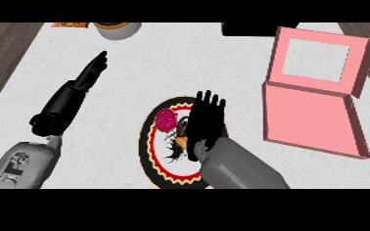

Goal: Pick the croissant from the plate and place it in the cardboard box

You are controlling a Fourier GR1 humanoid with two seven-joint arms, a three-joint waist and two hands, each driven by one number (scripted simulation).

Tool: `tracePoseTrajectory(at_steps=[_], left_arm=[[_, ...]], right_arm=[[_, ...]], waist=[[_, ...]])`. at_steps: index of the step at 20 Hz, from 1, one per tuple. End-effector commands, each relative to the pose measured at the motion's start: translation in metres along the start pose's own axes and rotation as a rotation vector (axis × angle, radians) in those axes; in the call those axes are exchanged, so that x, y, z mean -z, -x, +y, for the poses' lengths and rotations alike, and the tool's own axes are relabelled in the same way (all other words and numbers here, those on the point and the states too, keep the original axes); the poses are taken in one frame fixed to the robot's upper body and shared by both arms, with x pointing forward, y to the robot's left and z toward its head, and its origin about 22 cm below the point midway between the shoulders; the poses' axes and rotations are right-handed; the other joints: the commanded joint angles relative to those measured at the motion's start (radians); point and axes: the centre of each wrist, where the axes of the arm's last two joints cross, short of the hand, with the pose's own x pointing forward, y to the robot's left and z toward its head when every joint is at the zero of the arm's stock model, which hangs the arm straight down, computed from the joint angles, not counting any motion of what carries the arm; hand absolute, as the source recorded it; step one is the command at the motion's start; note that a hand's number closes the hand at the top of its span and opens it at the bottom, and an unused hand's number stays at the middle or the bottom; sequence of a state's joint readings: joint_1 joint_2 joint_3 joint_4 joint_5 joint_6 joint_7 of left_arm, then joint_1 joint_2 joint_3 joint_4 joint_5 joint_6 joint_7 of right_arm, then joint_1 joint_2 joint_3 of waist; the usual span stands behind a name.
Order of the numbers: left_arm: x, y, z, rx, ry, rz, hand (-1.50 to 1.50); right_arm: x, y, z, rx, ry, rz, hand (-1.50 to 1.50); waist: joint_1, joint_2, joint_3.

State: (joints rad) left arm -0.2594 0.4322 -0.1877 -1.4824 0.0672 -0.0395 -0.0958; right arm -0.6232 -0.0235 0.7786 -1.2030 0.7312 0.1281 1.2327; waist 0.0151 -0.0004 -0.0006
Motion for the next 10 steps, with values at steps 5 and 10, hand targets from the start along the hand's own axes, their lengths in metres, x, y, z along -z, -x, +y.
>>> tracePoseTrajectory(at_steps=[5, 10], left_arm=[[-0.007, -0.006, 0.001, 0.021, -0.008, -0.002, 0.0], [-0.005, 0.001, 0.014, 0.021, -0.025, -0.013, 0.0]], right_arm=[[-0.003, -0.001, 0.017, 0.001, -0.018, 0.226, -1.5], [0.008, 0.005, 0.034, -0.013, -0.062, 0.186, -1.5]], waist=[[-0.007, -0.003, 0.0], [-0.007, 0.001, 0.0]])
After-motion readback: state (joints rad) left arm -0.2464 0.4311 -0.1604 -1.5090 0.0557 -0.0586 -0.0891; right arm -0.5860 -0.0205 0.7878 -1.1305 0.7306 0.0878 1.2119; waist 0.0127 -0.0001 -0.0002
